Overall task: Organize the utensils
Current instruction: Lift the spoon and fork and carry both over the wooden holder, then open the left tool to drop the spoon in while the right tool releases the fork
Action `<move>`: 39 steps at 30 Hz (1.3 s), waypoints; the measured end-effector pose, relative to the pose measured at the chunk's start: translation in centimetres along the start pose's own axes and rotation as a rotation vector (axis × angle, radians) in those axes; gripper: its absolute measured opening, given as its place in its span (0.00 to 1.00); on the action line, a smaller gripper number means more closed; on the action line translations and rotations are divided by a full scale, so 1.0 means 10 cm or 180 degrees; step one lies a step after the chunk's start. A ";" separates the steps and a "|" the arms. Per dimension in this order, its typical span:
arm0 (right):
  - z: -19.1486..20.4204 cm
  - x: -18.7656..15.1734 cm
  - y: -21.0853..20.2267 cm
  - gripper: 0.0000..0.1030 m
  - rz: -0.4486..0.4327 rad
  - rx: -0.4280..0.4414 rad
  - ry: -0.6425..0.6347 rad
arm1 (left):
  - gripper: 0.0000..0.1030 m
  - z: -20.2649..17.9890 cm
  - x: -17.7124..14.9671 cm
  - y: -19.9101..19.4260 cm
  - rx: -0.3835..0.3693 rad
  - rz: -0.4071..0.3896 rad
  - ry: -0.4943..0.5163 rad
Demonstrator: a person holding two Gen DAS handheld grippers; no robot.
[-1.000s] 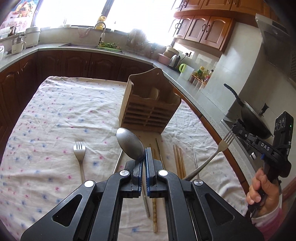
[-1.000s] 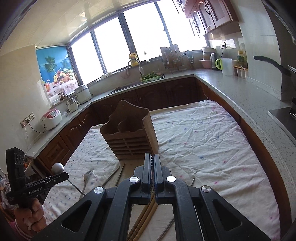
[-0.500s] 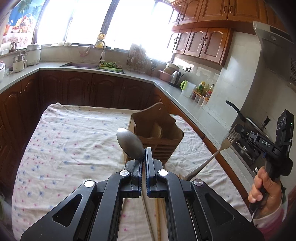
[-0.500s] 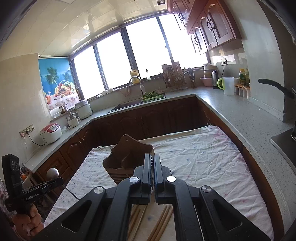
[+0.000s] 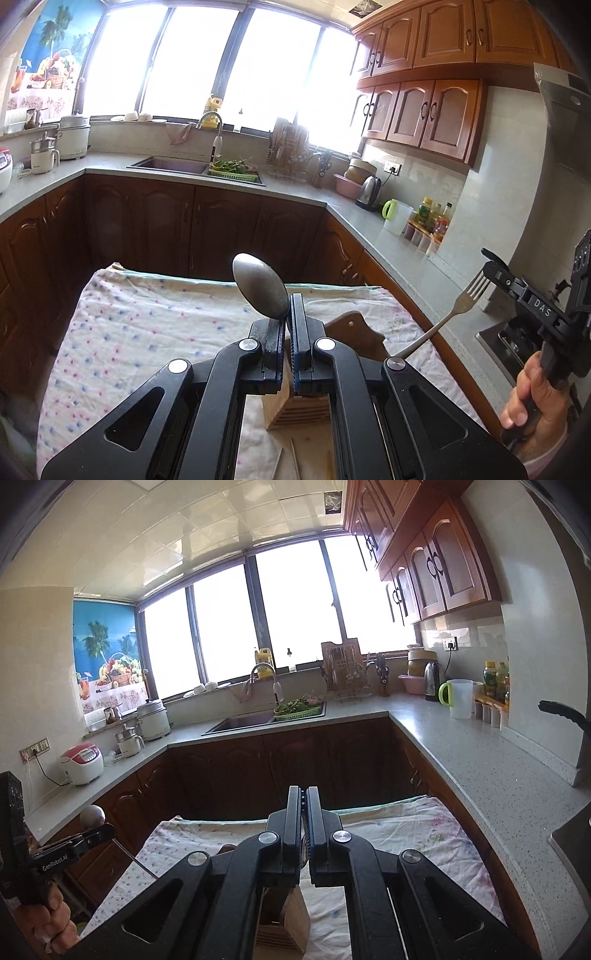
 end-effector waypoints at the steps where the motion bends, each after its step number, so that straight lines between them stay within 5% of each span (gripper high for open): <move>1: 0.02 -0.02 0.07 0.02 0.0033 0.0001 -0.0033 | 0.02 0.00 0.00 0.08 0.0008 -0.0001 0.0013; 14: 0.19 -0.63 0.73 0.02 0.0441 0.0115 -0.0017 | 0.03 0.11 -0.42 0.80 0.0206 0.0260 0.0164; 22: 0.34 -0.71 0.82 0.02 0.0514 0.0225 -0.0187 | 0.03 0.02 -0.69 0.97 0.0294 0.0431 0.0413; 32: 0.33 -0.74 0.84 0.04 0.0537 0.0309 -0.0082 | 0.04 0.03 -0.68 0.98 0.0307 0.0462 0.0351; 34: 0.32 -0.74 0.84 0.04 0.0545 0.0317 -0.0069 | 0.07 0.04 -0.67 0.98 0.0318 0.0471 0.0323; 39: 0.31 -0.70 0.82 0.10 0.0540 0.0370 0.0052 | 0.36 0.04 -0.61 0.91 0.0333 0.0384 0.0291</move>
Point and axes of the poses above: each gripper's, at about its wrist camera, not at the fingertips, and y roughly the way its jaws point, z to its left, x to its top, the point moved 8 cm from there along y, roughly the way its jaws point, and after that the axes turned 14 degrees about -y, right-handed, at the moved point
